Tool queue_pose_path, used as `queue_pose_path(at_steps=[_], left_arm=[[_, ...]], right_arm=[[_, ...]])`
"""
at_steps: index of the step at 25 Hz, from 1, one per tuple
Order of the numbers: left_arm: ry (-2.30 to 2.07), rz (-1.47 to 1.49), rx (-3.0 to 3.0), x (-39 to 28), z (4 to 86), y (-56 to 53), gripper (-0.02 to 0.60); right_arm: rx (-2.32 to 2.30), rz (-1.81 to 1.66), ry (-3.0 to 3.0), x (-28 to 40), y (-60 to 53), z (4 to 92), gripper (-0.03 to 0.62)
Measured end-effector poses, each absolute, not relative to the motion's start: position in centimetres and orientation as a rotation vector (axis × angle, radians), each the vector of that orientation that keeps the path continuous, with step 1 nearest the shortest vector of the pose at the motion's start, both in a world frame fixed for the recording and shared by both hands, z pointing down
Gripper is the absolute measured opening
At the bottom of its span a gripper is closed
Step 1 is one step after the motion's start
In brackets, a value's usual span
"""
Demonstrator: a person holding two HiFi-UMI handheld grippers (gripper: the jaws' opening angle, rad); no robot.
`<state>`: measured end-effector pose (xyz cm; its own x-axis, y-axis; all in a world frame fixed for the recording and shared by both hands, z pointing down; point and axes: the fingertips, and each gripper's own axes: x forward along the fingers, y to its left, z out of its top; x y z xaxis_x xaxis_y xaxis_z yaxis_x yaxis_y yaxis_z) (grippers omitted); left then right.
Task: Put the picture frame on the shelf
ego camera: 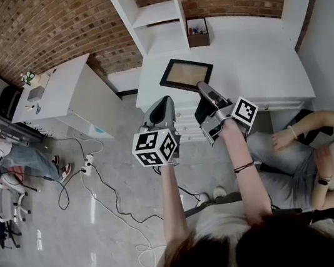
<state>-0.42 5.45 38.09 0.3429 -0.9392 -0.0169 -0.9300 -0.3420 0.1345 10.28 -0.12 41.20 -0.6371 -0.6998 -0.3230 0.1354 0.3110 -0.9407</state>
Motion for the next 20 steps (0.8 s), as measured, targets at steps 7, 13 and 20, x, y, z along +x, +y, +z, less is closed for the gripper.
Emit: queue_pose_path(at_steps=[7, 13, 20], left_arm=[[-1.759, -0.141, 2.478, -0.5, 37.7, 5.7, 0.011], [-1.777, -0.154, 2.481, 0.2, 37.2, 5.3, 0.011], [-1.81, -0.152, 2.444, 0.0, 38.0, 5.4, 0.011]], right_arm=[[-0.491, -1.415, 1.832, 10.5, 0.2, 40.6, 0.078], [-0.442, -1.411, 1.881, 10.6, 0.3, 40.1, 0.078], [-0.43, -1.43, 1.89, 10.8, -0.4, 40.2, 0.078]])
